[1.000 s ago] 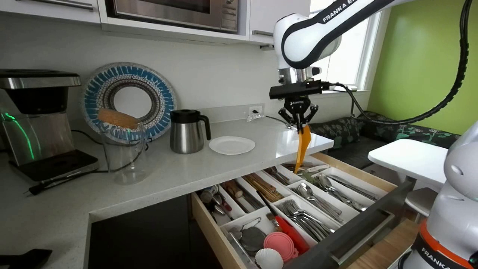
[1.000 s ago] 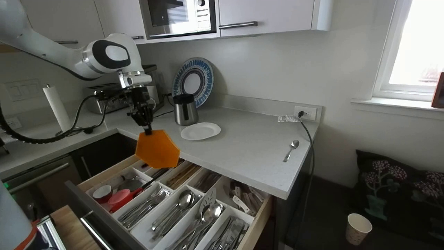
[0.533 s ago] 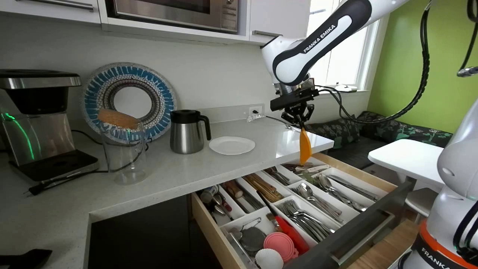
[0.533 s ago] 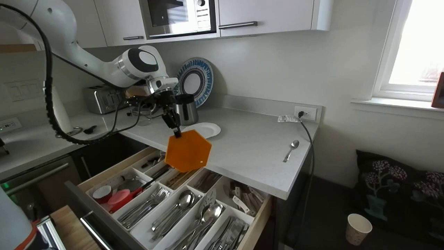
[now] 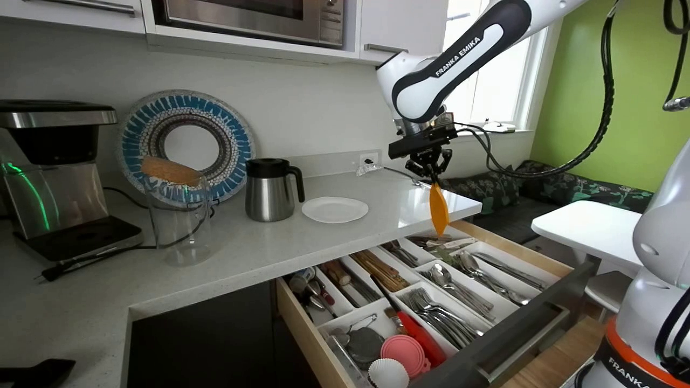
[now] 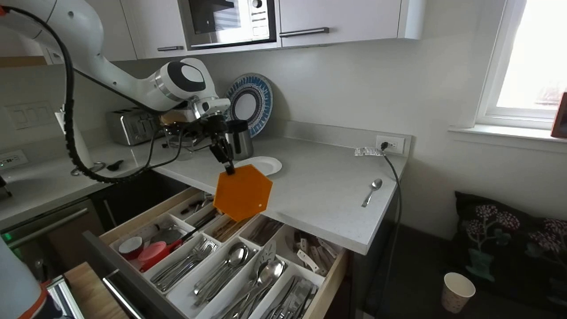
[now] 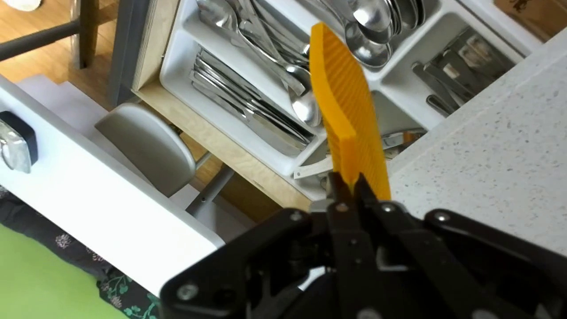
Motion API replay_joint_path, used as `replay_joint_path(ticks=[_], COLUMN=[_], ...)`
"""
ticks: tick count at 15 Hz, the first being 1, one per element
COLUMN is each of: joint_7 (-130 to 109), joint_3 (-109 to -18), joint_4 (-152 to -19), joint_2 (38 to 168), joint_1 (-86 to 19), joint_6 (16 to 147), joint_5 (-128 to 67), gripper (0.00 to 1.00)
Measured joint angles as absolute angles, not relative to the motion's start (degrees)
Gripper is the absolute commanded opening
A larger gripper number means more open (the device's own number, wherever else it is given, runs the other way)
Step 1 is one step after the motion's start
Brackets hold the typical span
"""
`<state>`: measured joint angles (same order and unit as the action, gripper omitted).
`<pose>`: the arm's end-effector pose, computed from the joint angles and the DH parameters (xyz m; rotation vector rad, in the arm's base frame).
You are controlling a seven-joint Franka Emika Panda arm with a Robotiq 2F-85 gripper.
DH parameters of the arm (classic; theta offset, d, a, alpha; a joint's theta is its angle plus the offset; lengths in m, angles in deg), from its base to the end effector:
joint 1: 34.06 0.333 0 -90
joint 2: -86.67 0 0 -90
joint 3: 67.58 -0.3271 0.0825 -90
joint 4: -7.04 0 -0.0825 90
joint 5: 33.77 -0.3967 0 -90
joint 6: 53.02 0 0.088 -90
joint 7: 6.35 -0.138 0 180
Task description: Pick up the orange mat from the drawer and put it on the kitchen counter, move the white plate on the kitchen counter a little to the left
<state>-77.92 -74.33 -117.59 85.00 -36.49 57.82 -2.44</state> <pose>0.5178 -0.0117 0.3744 2.3490 -1.1641 0.1866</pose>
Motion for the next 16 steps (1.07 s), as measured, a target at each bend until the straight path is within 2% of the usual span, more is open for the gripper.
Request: replay_joint_path(ticks=[7, 16], joint_7=[-91.1, -102.5], joint_3=[-70.2, -67.2], joint_4=[-109.7, -92.0], joint_2=[92.0, 109.1], joint_1=[-36.3, -32.6], joint_6=[57.0, 51.8], joint_5=[8.5, 13.1], gripper=[0.01, 0.01])
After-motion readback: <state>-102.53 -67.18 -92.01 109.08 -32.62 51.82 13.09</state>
